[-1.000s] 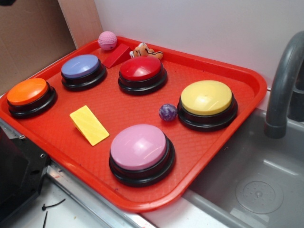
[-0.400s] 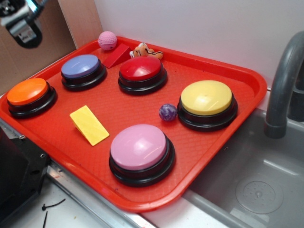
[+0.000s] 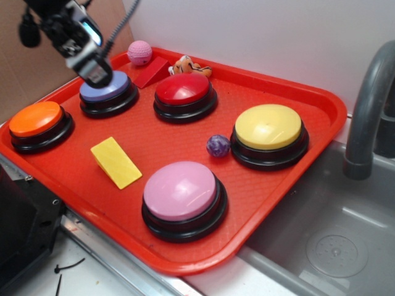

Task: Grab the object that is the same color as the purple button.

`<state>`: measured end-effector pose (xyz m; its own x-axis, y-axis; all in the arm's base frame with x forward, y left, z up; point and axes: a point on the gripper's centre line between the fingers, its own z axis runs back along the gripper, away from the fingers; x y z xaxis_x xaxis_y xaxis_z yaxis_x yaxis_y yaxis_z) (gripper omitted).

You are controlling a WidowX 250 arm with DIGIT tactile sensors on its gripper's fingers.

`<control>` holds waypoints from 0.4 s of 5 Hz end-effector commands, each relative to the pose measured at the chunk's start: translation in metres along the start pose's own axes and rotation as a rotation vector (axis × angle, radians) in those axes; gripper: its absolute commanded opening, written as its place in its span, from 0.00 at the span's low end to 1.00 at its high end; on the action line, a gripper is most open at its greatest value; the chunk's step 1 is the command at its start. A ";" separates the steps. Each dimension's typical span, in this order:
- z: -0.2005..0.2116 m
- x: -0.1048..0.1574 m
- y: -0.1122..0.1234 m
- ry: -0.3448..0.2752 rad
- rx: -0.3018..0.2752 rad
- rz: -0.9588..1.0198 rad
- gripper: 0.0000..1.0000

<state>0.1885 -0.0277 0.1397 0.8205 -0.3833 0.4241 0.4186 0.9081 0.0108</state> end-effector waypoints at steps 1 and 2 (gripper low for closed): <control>-0.045 0.031 -0.008 -0.042 -0.029 -0.035 1.00; -0.065 0.036 -0.012 -0.012 -0.038 -0.034 1.00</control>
<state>0.2266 -0.0582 0.0806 0.8227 -0.4145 0.3891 0.4593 0.8879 -0.0252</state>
